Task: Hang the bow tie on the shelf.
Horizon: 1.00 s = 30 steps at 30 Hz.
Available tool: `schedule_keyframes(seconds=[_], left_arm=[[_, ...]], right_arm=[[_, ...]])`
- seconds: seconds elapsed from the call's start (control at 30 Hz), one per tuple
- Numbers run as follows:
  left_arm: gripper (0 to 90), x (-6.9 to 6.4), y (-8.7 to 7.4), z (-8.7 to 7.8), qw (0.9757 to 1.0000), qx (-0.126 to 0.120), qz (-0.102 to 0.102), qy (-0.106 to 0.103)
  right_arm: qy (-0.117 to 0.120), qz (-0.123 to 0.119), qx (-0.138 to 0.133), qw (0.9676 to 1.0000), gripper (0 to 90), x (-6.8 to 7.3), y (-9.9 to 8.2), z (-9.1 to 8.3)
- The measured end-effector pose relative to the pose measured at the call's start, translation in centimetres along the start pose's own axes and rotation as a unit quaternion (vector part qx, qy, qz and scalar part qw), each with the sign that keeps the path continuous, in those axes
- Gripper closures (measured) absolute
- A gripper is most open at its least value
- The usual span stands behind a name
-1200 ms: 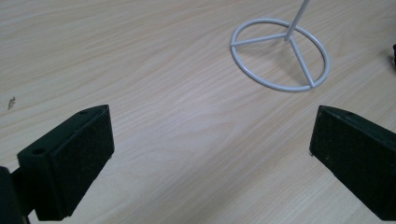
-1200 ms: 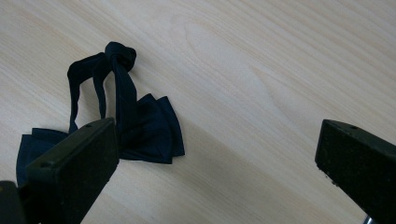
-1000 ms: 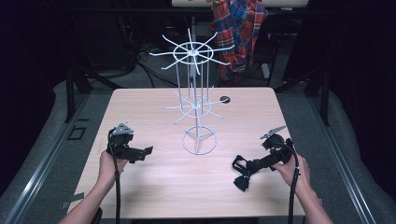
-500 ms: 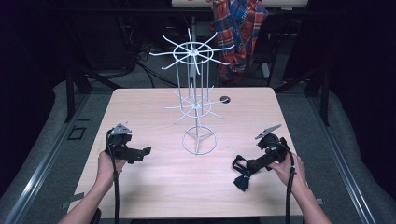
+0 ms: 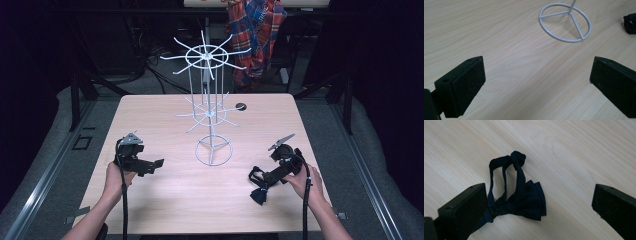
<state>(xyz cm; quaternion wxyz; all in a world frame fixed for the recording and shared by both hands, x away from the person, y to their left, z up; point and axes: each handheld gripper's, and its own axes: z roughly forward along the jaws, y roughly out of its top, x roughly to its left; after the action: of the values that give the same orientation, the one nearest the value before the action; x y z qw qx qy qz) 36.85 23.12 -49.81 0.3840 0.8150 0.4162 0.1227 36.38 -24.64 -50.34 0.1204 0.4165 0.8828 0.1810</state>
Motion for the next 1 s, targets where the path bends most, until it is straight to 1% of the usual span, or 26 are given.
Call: schedule_keyframes(seconds=[0.03, 0.07, 0.1, 0.17, 0.2, 0.23, 0.27, 0.3, 0.33, 0.4, 0.47, 0.5, 0.53, 0.57, 0.63, 0.67, 0.7, 0.73, 0.77, 0.8, 0.83, 0.87, 0.97, 1.0], left_arm=[[0.1, 0.0, 0.0, 0.0, 1.0000, 0.001, 0.000, 0.000], [0.1, 0.0, 0.0, 0.0, 1.0000, 0.001, 0.001, 0.000], [0.1, 0.0, 0.0, 0.0, 1.0000, 0.001, 0.001, 0.000], [0.1, 0.0, 0.0, 0.0, 1.0000, 0.002, 0.001, 0.001], [0.1, 0.0, 0.0, 0.0, 1.0000, 0.002, 0.000, 0.000], [0.1, 0.0, 0.0, 0.0, 1.0000, 0.002, 0.000, 0.000], [0.1, -0.1, 0.0, 0.0, 1.0000, 0.001, 0.001, 0.002], [0.1, -0.1, 0.0, 0.0, 1.0000, 0.001, 0.001, 0.002], [0.1, -0.1, 0.0, -0.1, 1.0000, 0.001, 0.000, 0.002], [0.1, -0.1, 0.0, -0.1, 1.0000, 0.002, 0.001, 0.000], [0.1, 0.0, 0.0, -0.2, 1.0000, 0.001, 0.001, 0.002], [0.1, 0.0, 0.0, -0.2, 1.0000, 0.001, 0.001, 0.002], [0.2, 0.0, 0.0, -0.2, 1.0000, 0.000, 0.000, 0.002], [0.2, 0.0, -0.1, -0.2, 1.0000, 0.001, -0.001, 0.001], [0.1, 0.1, 0.0, -0.1, 1.0000, 0.003, 0.001, 0.000], [0.2, 0.0, 0.0, 0.0, 1.0000, 0.007, 0.001, -0.003], [0.1, 0.0, 0.0, 0.0, 1.0000, 0.007, 0.001, -0.003], [0.2, 0.0, 0.0, 0.0, 0.9999, 0.009, 0.001, -0.005], [0.2, 0.0, 0.0, 0.0, 0.9999, 0.009, 0.001, -0.005], [0.2, -0.1, 0.0, 0.0, 1.0000, 0.006, 0.002, -0.004], [0.2, -0.1, 0.0, 0.0, 1.0000, 0.006, 0.002, -0.004], [0.2, -0.1, 0.0, -0.1, 1.0000, 0.005, 0.003, -0.005], [0.2, 0.0, 0.0, -0.2, 1.0000, 0.007, 0.001, -0.005], [0.3, 0.0, 0.0, -0.1, 1.0000, 0.009, 0.000, -0.004]], right_arm=[[0.005, 0.003, -0.005, 1.0000, 0.0, 0.1, 0.0, 0.1], [0.006, -0.001, -0.010, 0.9999, 0.0, 0.2, 0.0, 0.0], [0.005, -0.003, -0.009, 0.9999, 0.0, 0.2, 0.0, 0.0], [0.016, -0.002, -0.015, 0.9998, 0.0, 0.3, 0.0, 0.1], [0.013, -0.005, -0.007, 0.9999, 0.0, 0.4, 0.1, 0.1], [0.013, -0.005, -0.007, 0.9999, 0.0, 0.4, 0.1, 0.1], [0.025, 0.001, -0.020, 0.9995, 0.0, 0.8, 0.1, 0.3], [0.026, -0.011, -0.009, 0.9996, 0.0, 0.8, 0.2, 0.2], [0.024, -0.014, -0.003, 0.9996, 0.0, 1.0, 0.3, 0.1], [0.029, -0.019, -0.005, 0.9994, 0.0, 1.4, 0.3, 0.1], [0.038, -0.018, -0.004, 0.9991, 0.0, 1.6, 0.4, 0.2], [0.038, -0.018, -0.004, 0.9991, 0.0, 1.6, 0.4, 0.2], [0.039, -0.023, 0.005, 0.9990, 0.0, 1.8, 0.5, 0.5], [0.039, -0.023, 0.005, 0.9990, 0.0, 1.8, 0.5, 0.5], [0.047, -0.020, 0.008, 0.9987, 0.2, 2.0, 0.6, 0.9], [0.044, -0.026, 0.020, 0.9985, 2.9, 2.0, 0.6, 1.2], [0.044, -0.026, 0.020, 0.9985, 2.9, 2.0, 0.6, 1.2], [0.049, -0.027, 0.027, 0.9981, 6.2, 2.1, 0.6, 1.6], [0.049, -0.027, 0.027, 0.9981, 6.2, 2.1, 0.6, 1.6], [0.056, -0.028, 0.038, 0.9973, 11.3, 2.1, 0.4, 1.9], [0.056, -0.028, 0.038, 0.9973, 11.3, 2.1, 0.4, 1.9], [0.060, -0.034, 0.047, 0.9965, 13.4, 2.1, 0.3, 2.1], [0.063, -0.032, 0.050, 0.9962, 15.4, 2.2, 0.1, 2.1], [0.066, -0.032, 0.052, 0.9959, 20.8, 2.3, 0.0, 2.1]])
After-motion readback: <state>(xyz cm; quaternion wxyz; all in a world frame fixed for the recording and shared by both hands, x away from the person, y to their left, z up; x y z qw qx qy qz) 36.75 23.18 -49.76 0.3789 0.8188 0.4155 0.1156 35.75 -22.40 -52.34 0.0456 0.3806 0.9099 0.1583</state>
